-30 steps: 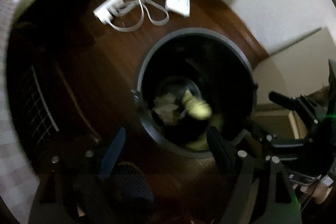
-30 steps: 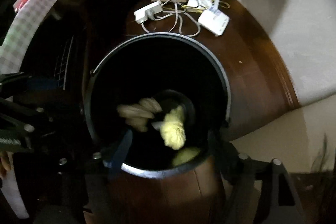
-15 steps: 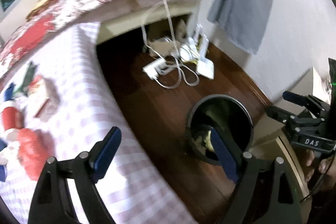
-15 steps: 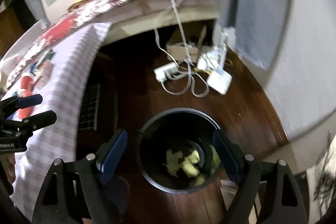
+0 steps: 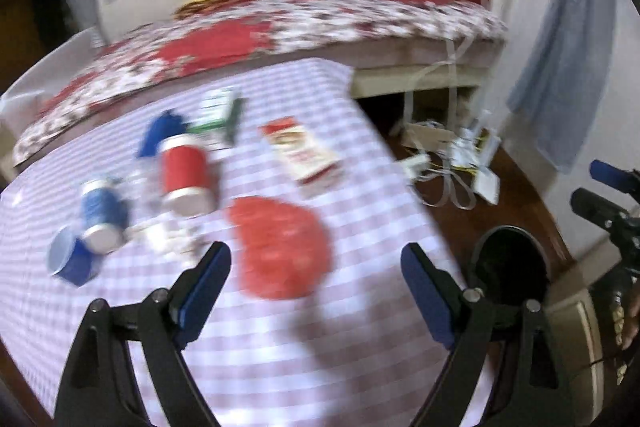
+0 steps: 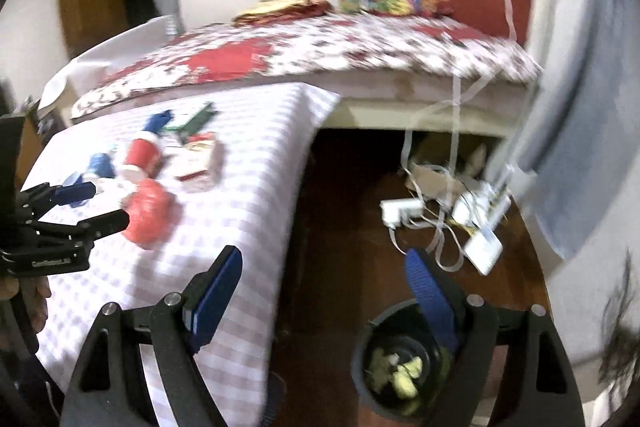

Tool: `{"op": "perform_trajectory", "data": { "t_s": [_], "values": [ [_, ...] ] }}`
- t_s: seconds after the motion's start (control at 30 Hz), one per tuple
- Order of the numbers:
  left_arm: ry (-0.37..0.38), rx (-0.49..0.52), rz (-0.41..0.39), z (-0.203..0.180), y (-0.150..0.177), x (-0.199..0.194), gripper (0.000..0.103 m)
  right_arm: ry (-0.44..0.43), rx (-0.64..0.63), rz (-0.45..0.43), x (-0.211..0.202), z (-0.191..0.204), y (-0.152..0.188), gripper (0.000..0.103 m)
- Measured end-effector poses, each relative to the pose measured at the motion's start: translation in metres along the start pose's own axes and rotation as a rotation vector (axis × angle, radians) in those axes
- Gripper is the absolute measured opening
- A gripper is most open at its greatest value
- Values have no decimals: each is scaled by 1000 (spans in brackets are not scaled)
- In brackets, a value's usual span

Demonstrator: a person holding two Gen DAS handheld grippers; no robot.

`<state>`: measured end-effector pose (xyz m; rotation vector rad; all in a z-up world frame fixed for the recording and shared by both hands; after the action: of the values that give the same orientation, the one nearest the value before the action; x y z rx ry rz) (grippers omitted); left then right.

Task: Collect trash
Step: 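Move both open tools back over the table toward the remaining trash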

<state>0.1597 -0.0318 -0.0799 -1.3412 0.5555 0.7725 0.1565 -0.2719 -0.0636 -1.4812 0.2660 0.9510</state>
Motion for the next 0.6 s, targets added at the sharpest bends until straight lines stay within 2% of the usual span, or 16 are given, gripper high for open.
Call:
{"op": "perform_trajectory", "data": {
  "t_s": [0.2, 0.33, 0.6],
  "values": [
    [-72, -52, -21, 55, 15, -5, 88, -102, -52, 5, 18, 81, -22, 85],
    [-78, -104, -41, 83, 22, -7, 88, -133, -97, 13, 30, 121, -31, 85],
    [-102, -181, -32, 131, 44, 5, 88, -157, -147, 78, 64, 166, -26, 85]
  ]
}}
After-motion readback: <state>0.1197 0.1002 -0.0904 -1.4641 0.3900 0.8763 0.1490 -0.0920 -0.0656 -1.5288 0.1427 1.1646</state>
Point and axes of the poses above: each gripper's, at about its wrist camera, not at the fingertips, and x roughly the way its jaws point, z to its left, y to its underside, the point moved 9 cm from there along x, roughly the way its jaws point, and after that the axes turned 8 degrees about -y, right-handed, at the moved point
